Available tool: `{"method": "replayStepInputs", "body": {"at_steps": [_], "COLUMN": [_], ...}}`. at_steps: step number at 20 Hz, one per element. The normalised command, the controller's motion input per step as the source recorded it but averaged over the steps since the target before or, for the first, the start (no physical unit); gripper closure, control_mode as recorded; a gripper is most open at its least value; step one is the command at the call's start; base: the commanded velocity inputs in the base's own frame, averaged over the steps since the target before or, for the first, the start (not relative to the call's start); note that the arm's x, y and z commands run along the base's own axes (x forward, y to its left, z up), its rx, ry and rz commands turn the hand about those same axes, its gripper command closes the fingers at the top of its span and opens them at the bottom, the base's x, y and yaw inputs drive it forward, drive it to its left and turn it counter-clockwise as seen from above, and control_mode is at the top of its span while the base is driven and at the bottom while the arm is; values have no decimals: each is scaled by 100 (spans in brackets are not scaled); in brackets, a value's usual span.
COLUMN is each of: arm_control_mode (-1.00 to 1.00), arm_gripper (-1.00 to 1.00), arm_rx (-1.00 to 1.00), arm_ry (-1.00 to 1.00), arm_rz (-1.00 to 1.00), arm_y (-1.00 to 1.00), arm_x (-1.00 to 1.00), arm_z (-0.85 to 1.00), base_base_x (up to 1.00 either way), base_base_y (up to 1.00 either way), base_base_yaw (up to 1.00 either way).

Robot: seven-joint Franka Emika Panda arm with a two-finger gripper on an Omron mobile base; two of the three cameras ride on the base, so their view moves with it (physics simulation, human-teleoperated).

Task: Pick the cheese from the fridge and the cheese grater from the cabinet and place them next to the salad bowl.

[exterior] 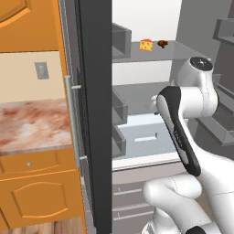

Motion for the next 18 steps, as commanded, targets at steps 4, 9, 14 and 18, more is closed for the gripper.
{"method": "replayStepInputs", "body": {"at_steps": [4,9,14,18], "arm_control_mode": [-100,-100,-100,-100], "arm_gripper": [-100,-100,-100,-100], "arm_rx": [0,0,0,0], "arm_ry": [-29,-16,-7,-3], "arm_rz": [8,8,1,-4], "arm_y": [-5,-11,-4,-5], "arm_x": [-22,-3,16,23], "arm_z": [69,65,27,18], "base_base_x": [0,0,0,0], "base_base_y": [0,0,0,0], "base_base_yaw": [0,0,0,0]}}
